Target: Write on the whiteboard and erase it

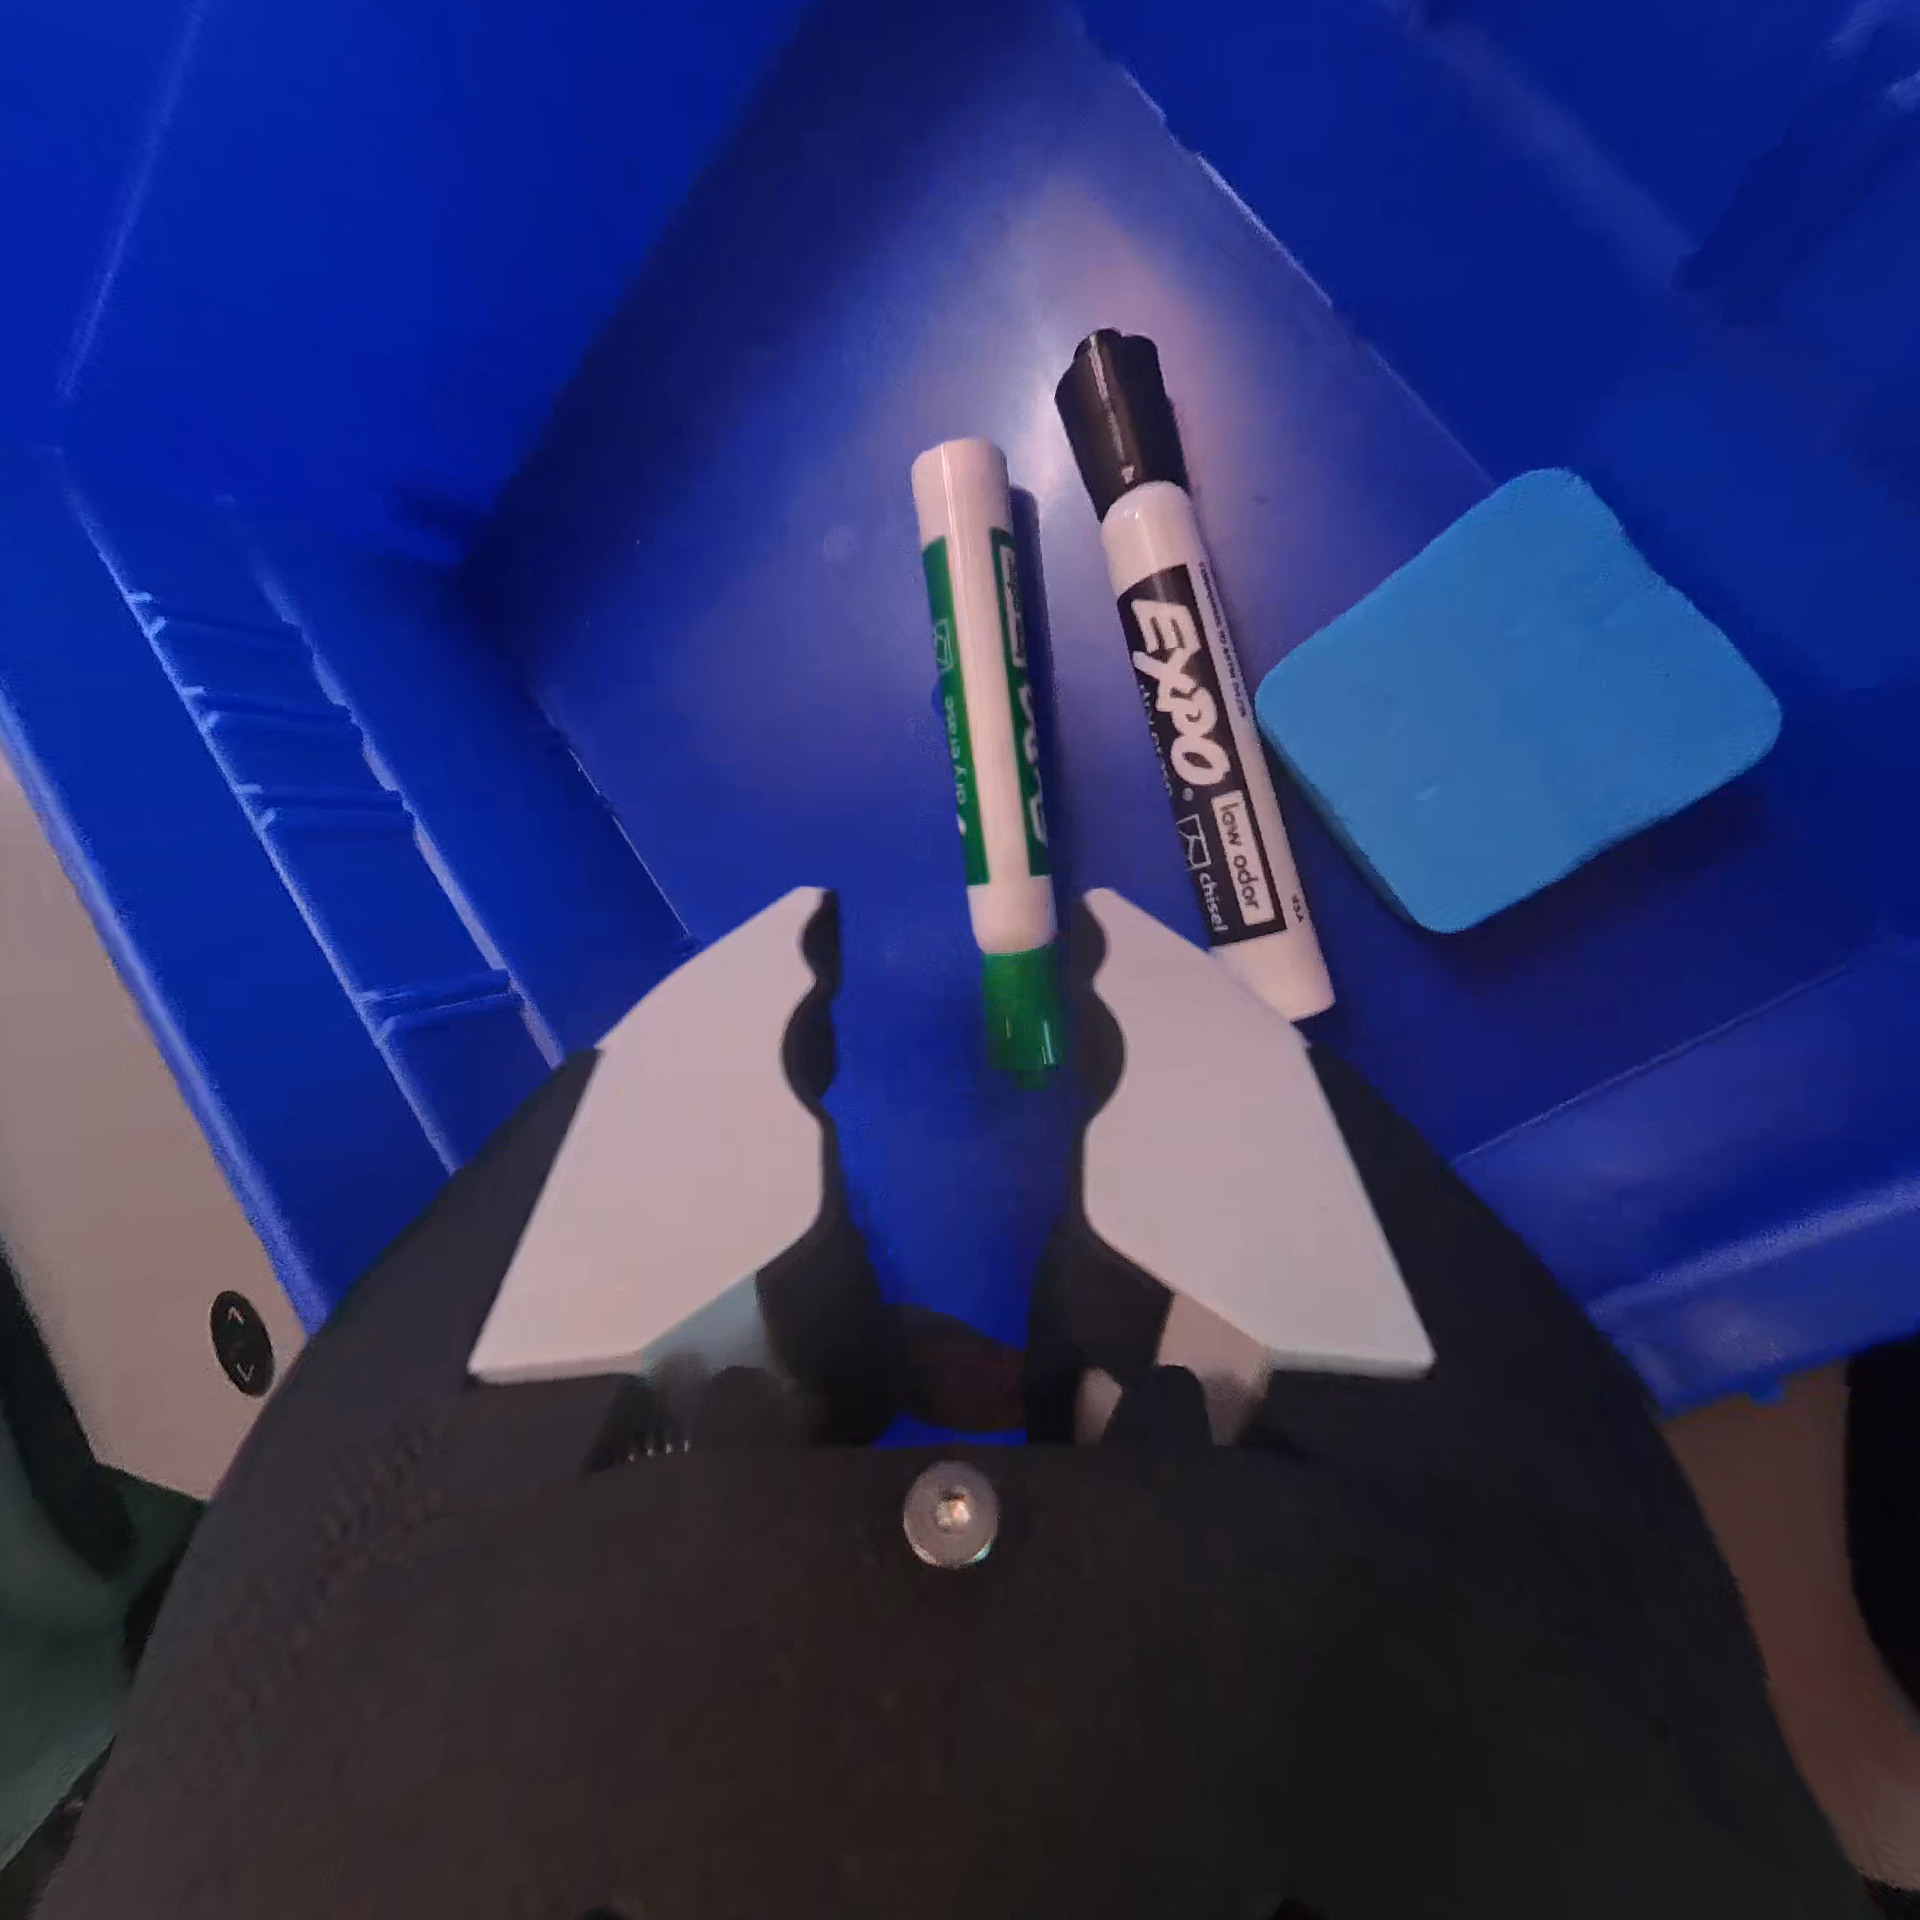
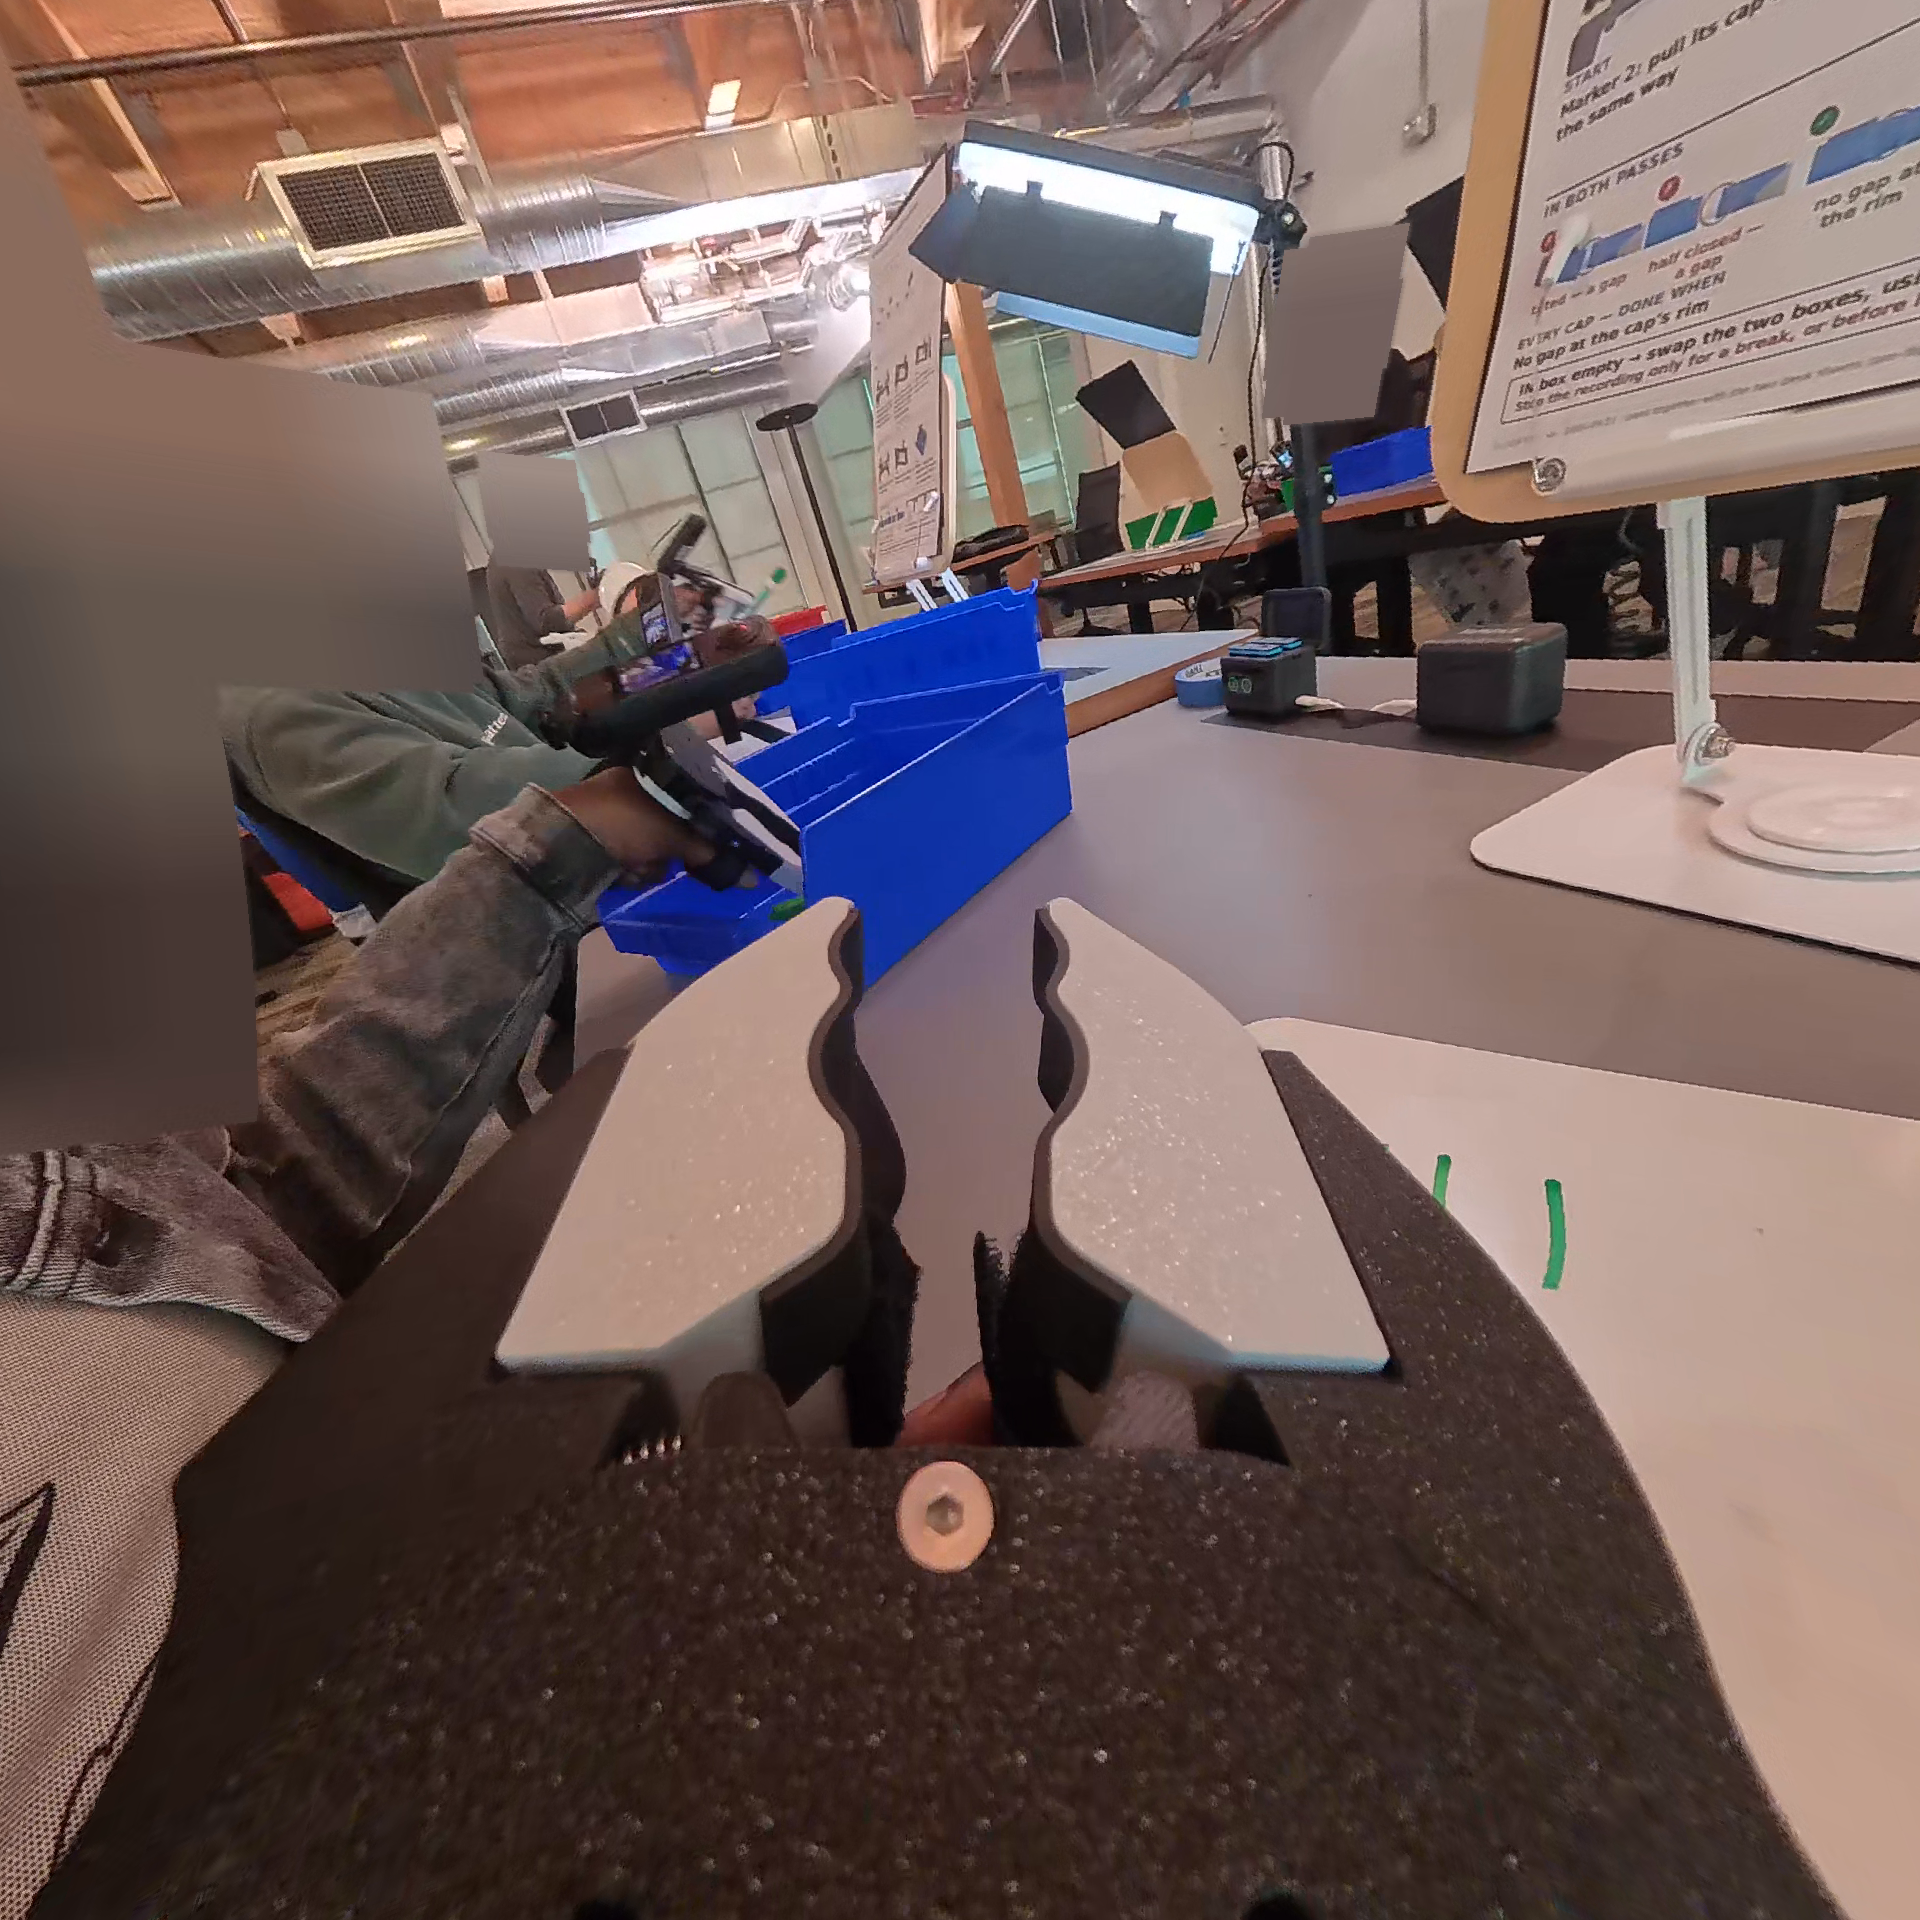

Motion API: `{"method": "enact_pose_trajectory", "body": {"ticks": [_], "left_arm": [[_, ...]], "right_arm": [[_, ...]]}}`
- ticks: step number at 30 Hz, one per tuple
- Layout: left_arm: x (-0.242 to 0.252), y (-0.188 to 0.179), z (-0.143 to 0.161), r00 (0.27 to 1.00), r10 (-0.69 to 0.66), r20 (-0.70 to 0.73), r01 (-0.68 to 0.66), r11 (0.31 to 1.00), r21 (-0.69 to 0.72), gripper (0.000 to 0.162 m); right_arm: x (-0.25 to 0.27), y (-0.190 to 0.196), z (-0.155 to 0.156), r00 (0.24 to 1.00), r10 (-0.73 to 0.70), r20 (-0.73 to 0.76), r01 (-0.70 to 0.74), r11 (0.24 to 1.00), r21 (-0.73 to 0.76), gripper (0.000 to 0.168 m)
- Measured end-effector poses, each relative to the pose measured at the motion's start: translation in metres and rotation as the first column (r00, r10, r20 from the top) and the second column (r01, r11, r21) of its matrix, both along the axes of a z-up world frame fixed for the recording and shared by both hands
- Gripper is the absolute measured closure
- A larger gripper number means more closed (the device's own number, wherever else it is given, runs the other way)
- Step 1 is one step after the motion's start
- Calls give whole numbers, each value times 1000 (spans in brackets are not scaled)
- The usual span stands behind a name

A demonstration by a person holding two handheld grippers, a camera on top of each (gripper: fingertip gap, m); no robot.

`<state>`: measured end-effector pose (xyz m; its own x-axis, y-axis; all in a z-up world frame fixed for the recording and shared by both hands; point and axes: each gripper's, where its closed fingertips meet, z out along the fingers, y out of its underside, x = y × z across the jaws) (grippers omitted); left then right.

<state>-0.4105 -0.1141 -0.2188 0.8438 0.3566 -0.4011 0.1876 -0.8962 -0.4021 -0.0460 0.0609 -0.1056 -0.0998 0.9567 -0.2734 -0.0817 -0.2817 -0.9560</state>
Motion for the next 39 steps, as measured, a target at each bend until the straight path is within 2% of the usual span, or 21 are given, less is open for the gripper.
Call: {"method": "enact_pose_trajectory", "body": {"ticks": [1,3,5,7,9,12,15,16,17,18,20,22,25,26,28,30,32,34,36,39], "left_arm": [[6,3,4,999,-45,12,45,999,21,107],[31,21,13,972,-225,71,216,970,114,103],[65,41,19,867,-488,103,461,863,204,103],[81,46,12,764,-630,138,604,774,191,104],[68,48,2,755,-641,140,631,767,114,104],[59,54,-8,733,-659,168,653,751,98,103],[59,54,-18,712,-673,199,676,734,65,87],[58,52,-23,714,-665,219,673,738,44,87],[60,53,-23,712,-662,235,668,741,65,93],[62,56,-22,707,-667,235,663,741,106,106],[58,54,-20,722,-658,212,652,750,109,107],[53,54,-2,755,-646,110,635,763,122,108],[55,49,55,764,-633,-124,645,755,120,108],[65,48,77,724,-658,-205,685,721,105,108],[102,54,113,602,-735,-312,789,608,89,108],[151,65,129,472,-821,-321,878,472,85,108],[199,76,129,332,-893,-303,942,328,66,108],[233,88,123,243,-931,-273,970,238,52,108],[255,99,118,177,-948,-264,984,172,44,108],[276,113,112,131,-960,-249,991,116,71,108]], "right_arm": [[0,1,-1,1000,-3,3,3,1000,-1,138],[-1,2,-2,1000,-2,10,2,1000,-3,139],[-2,1,-2,1000,3,14,-3,1000,-2,139],[-2,0,-2,1000,5,19,-5,1000,4,139],[-1,0,-2,1000,0,23,-1,1000,12,139],[1,1,0,1000,-11,23,11,1000,17,140],[2,2,-1,1000,-16,25,15,1000,14,140],[2,2,-1,1000,-13,23,13,1000,12,140],[2,1,-1,1000,-9,21,9,1000,11,140],[1,1,-1,1000,-6,22,6,1000,9,141],[0,-1,-3,999,1,33,-1,1000,12,141],[-3,-5,-3,999,28,45,-29,999,25,141],[-8,-29,4,983,172,58,-177,979,104,133],[-10,-39,7,970,228,82,-238,960,147,127],[-18,-53,16,947,278,159,-312,912,264,113],[-30,-62,31,938,264,223,-336,845,415,105],[-44,-66,42,933,230,275,-347,775,528,101],[-57,-68,42,918,191,349,-374,711,595,97],[-67,-67,32,899,140,416,-400,651,645,96],[-72,-64,14,871,90,483,-432,609,666,95]]}}
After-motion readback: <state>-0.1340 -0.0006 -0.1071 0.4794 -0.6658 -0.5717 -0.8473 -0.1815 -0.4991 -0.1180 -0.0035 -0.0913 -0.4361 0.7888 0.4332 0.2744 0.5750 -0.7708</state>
